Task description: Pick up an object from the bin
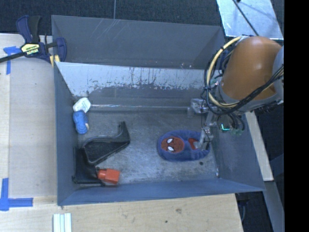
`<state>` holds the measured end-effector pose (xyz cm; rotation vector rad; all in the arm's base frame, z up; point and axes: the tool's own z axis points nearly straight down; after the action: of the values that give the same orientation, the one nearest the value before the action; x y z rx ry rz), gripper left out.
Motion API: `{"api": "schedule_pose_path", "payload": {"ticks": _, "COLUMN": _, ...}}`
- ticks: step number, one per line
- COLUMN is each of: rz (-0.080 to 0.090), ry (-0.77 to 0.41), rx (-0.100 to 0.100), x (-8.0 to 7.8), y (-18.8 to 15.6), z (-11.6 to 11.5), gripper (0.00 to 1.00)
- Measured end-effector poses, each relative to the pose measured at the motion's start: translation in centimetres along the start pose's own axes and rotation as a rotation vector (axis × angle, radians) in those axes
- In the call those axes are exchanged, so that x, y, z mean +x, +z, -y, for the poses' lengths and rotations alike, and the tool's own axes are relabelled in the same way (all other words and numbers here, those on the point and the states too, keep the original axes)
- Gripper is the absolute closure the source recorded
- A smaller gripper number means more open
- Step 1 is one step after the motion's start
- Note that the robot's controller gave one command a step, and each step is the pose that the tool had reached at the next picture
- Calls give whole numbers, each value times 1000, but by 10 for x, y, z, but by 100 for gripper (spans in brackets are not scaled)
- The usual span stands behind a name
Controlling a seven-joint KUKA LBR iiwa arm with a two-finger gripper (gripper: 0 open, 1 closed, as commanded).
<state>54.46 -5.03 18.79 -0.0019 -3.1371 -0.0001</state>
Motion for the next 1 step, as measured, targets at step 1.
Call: {"api": "schedule_pose_path", "payload": {"ticks": 1, "rz": 9, "ry": -100, "rx": 0, "x": 8, "y": 120, "z": 11, "gripper": 0}}
